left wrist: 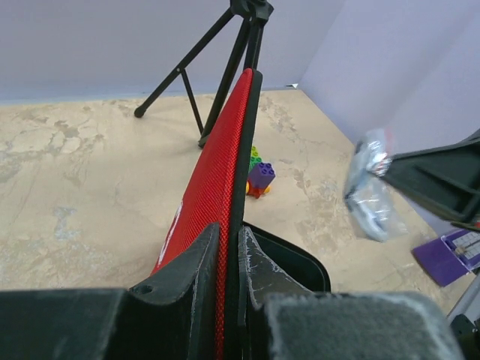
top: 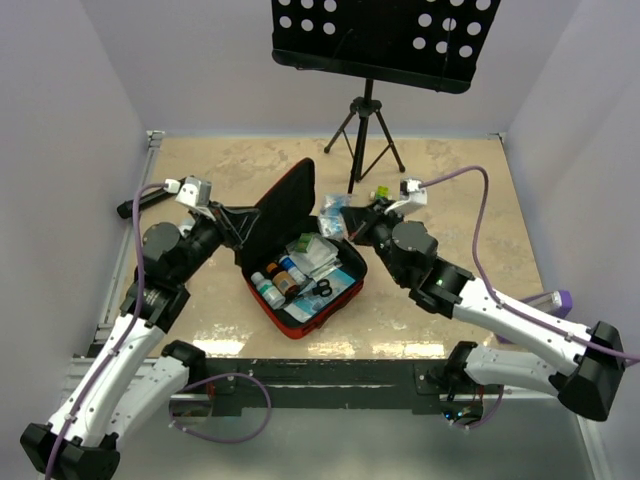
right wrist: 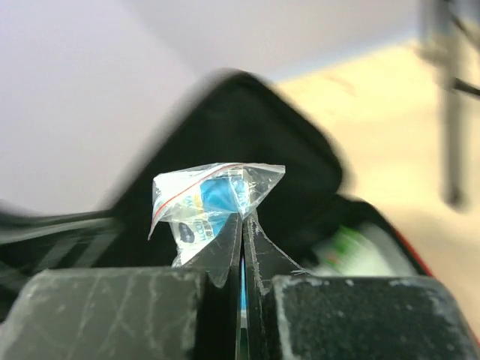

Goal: Organize the medicine kit
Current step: Place the medical item at the center of the board.

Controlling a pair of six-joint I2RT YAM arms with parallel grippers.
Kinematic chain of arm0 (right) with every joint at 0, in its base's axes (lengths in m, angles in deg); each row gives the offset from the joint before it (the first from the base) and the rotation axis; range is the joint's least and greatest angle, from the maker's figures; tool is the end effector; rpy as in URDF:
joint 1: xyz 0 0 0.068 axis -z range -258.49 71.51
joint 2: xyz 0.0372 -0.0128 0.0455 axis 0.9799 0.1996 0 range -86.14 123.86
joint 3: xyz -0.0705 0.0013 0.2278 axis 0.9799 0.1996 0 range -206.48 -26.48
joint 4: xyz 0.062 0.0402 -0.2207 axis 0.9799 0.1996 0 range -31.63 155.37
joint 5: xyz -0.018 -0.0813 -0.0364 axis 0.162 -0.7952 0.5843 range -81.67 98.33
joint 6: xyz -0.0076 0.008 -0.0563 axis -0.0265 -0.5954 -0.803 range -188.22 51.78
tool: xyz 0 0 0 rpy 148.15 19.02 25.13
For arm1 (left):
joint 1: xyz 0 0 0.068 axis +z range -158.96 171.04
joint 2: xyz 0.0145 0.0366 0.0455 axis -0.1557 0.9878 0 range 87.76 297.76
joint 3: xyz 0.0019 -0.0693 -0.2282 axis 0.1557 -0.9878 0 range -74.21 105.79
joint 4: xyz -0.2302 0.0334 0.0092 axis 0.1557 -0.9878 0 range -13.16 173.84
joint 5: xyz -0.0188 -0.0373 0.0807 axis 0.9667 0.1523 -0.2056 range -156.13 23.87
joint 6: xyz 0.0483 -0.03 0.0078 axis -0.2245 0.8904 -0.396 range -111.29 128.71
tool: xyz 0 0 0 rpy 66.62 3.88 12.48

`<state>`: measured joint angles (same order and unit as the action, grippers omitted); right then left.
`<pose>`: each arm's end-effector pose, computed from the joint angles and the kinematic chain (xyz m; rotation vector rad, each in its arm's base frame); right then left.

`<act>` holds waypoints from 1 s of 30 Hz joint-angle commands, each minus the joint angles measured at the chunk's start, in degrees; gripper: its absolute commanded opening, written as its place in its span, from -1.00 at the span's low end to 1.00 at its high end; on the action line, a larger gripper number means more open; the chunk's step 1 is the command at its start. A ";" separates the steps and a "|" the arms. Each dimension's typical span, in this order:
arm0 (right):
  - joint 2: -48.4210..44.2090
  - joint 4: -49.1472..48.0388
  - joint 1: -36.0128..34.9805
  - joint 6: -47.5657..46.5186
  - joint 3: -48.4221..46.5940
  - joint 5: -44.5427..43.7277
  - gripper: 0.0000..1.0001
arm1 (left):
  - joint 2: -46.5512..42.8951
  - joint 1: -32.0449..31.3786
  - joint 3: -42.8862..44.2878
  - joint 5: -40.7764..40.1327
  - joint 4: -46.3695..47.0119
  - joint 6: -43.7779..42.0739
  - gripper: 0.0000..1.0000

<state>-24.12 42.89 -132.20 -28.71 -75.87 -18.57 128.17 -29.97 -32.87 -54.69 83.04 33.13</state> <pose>0.1598 0.1866 0.3323 0.1955 1.5902 0.9315 0.1587 -0.0695 0.3252 0.1141 1.6183 -0.7741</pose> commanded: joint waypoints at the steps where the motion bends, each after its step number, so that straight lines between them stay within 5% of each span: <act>1: -2.86 22.08 5.09 13.30 7.97 -9.15 -1.00 | -1.73 -0.08 -2.22 1.90 -0.17 -2.28 -1.00; 6: -3.57 20.85 13.27 17.35 16.24 -1.95 -1.00 | -2.79 -0.08 -6.18 9.46 5.98 -1.40 -0.98; 12: -3.74 21.99 13.81 18.24 17.66 -1.32 -1.00 | -2.43 -0.52 -7.68 13.70 4.84 -2.71 -1.00; 13: -4.27 21.55 13.81 17.28 17.31 -0.80 -0.89 | -2.69 -0.60 -8.20 13.69 4.75 -2.89 -1.00; 16: -6.38 16.39 13.64 7.91 15.29 6.74 -0.09 | -3.22 -0.96 -9.08 13.34 4.93 -3.15 -1.00; 19: -9.01 12.60 11.18 4.97 13.36 9.05 0.36 | -3.40 -1.13 -9.96 13.34 5.28 -3.07 -0.99; 24: -3.76 8.90 8.19 6.19 7.21 14.14 0.71 | -2.35 -2.10 -10.84 14.66 7.30 -2.19 -0.99; 30: 1.87 6.62 4.41 8.65 1.05 13.80 0.75 | -1.21 -5.34 -10.49 13.79 8.27 -2.10 -0.99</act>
<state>-23.77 53.90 -125.88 -21.13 -71.37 -6.72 125.37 -33.25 -41.98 -40.57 92.74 31.63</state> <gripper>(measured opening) 0.873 0.180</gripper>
